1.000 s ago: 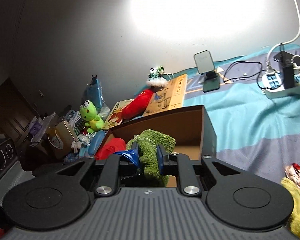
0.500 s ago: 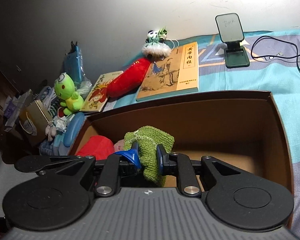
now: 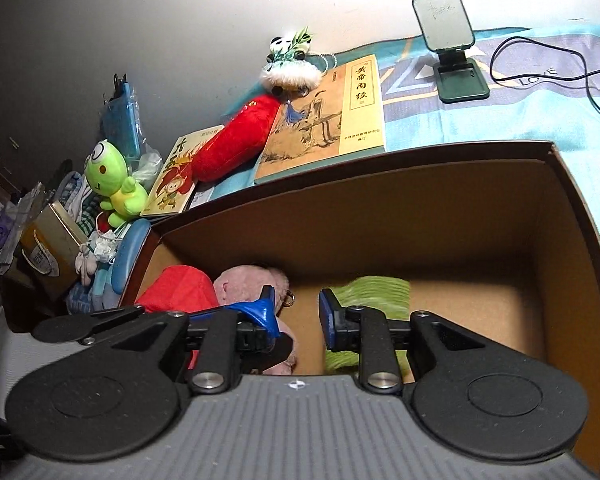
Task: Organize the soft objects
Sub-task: 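Place the green knitted item in the box and open the right gripper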
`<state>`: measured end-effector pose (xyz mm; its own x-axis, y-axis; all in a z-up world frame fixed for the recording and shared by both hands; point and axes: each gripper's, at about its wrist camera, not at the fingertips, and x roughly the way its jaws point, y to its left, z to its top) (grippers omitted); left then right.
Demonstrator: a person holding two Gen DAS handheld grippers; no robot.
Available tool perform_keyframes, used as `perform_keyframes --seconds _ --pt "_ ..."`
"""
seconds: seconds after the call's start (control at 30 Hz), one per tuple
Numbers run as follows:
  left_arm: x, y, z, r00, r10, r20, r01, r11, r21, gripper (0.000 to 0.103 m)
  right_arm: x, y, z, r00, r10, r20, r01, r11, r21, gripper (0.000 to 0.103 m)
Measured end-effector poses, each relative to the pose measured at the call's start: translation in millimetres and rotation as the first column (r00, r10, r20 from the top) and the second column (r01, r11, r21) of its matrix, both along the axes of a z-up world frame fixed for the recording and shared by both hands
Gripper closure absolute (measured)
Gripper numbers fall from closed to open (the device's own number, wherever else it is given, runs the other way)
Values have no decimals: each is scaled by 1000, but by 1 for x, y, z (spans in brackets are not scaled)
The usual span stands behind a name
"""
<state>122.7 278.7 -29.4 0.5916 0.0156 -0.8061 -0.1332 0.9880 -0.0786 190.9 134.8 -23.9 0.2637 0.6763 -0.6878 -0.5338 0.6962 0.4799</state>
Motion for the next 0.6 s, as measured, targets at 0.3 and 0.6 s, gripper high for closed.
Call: perform_keyframes --seconds 0.3,0.6 --pt "-31 -12 23 997 66 38 -66 998 24 55 -19 -30 10 1000 -26 -12 27 997 77 95" --pt "-59 -39 46 991 121 64 -126 988 87 55 -49 -56 26 999 13 45 -19 992 122 95"
